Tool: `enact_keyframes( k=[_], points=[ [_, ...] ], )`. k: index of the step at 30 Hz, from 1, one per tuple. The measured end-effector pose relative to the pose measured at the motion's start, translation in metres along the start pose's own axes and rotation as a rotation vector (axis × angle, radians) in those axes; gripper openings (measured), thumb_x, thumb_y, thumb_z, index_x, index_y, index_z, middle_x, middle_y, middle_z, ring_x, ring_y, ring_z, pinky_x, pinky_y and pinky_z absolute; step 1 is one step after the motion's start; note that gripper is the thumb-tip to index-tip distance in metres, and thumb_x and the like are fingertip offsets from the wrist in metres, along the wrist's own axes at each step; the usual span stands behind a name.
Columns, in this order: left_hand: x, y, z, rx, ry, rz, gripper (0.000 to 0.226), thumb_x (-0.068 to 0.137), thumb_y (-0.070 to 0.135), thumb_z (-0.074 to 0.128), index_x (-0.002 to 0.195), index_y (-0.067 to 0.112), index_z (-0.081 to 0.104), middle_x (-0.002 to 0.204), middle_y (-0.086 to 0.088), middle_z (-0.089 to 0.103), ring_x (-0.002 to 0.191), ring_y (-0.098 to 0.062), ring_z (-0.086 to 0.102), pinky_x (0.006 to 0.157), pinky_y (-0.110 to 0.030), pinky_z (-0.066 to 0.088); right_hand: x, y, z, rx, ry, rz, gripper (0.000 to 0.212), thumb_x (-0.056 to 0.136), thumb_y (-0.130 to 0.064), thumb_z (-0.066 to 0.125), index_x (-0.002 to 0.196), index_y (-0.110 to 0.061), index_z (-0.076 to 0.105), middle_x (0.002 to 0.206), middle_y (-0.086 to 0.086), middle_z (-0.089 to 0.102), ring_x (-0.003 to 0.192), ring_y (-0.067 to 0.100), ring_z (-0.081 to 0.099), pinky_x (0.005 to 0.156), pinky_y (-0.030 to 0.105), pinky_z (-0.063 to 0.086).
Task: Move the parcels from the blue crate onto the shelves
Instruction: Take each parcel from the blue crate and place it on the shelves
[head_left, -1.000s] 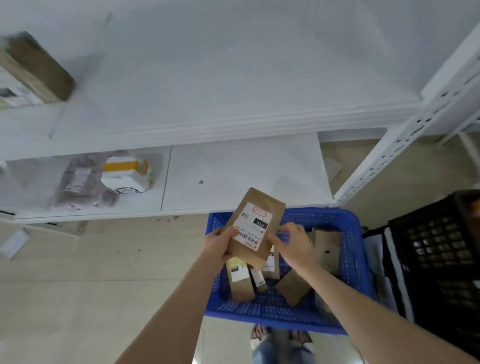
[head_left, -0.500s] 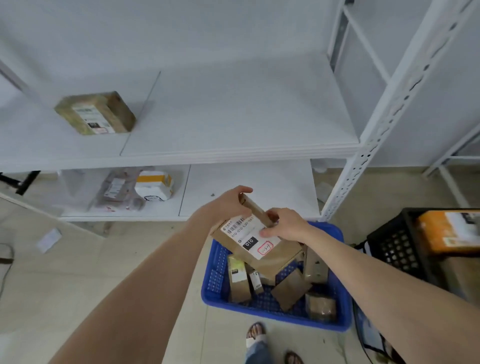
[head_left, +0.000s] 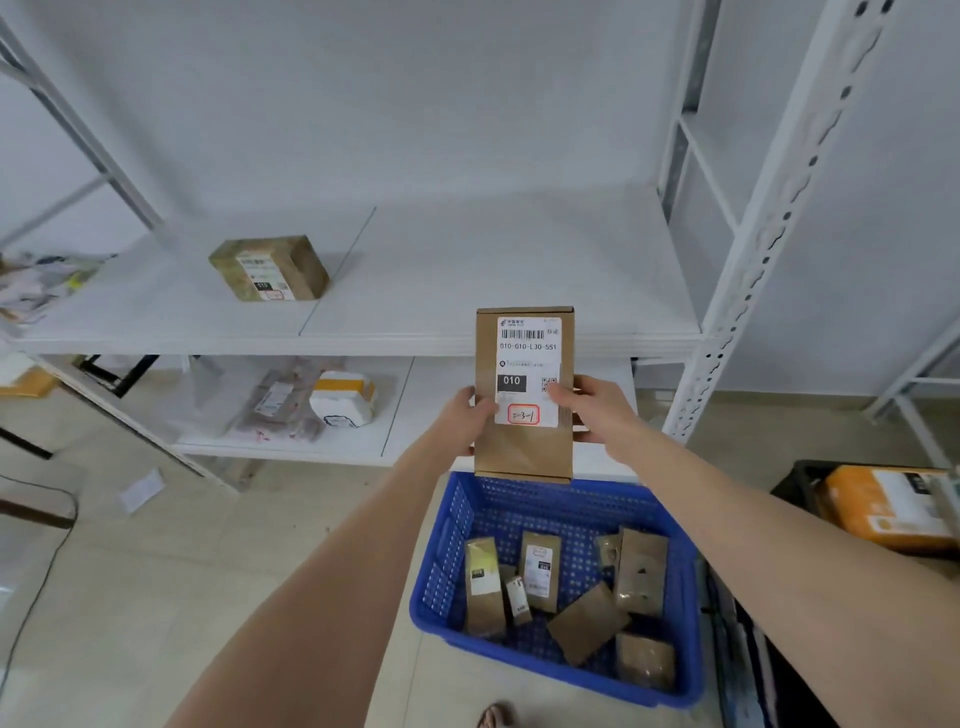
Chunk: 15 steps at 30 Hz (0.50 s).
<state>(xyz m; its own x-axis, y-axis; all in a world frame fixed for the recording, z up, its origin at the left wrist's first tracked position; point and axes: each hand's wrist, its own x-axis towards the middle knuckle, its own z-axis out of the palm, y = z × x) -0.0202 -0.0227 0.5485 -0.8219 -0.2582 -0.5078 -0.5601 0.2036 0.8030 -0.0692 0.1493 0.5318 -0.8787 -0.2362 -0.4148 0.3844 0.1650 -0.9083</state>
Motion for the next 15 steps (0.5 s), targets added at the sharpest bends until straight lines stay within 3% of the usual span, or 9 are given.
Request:
enact_keyframes(
  k=[5, 12, 15],
  points=[
    [-0.017, 0.002, -0.012, 0.043, -0.043, 0.094, 0.041, 0.101, 0.022, 0.043, 0.140, 0.013, 0.042, 0.129, -0.008, 0.058, 0.112, -0.026, 0.058, 0.092, -0.042, 0.051, -0.013, -0.008, -0.002, 0.026, -0.006, 0.012, 0.029, 0.095, -0.028, 0.058, 0.120, -0.013, 0.057, 0.101, 0.002, 0.067, 0.089, 0.021, 0.064, 0.071, 0.033, 0.054],
    [-0.025, 0.004, -0.037, 0.106, -0.046, 0.149, 0.039, 0.102, 0.021, 0.039, 0.141, 0.015, 0.044, 0.125, -0.008, 0.061, 0.111, -0.027, 0.058, 0.093, -0.044, 0.051, -0.023, -0.019, 0.017, 0.039, 0.002, 0.013, 0.026, 0.096, -0.029, 0.055, 0.119, -0.015, 0.056, 0.102, 0.002, 0.067, 0.084, 0.017, 0.063, 0.064, 0.031, 0.051],
    [-0.027, 0.004, -0.049, 0.107, -0.054, 0.167, 0.039, 0.102, 0.021, 0.038, 0.141, 0.017, 0.045, 0.124, -0.007, 0.061, 0.108, -0.025, 0.059, 0.090, -0.041, 0.052, -0.029, -0.024, 0.029, 0.060, 0.004, 0.013, 0.028, 0.097, -0.028, 0.055, 0.121, -0.014, 0.055, 0.102, 0.002, 0.066, 0.087, 0.019, 0.063, 0.070, 0.033, 0.051]
  ],
)
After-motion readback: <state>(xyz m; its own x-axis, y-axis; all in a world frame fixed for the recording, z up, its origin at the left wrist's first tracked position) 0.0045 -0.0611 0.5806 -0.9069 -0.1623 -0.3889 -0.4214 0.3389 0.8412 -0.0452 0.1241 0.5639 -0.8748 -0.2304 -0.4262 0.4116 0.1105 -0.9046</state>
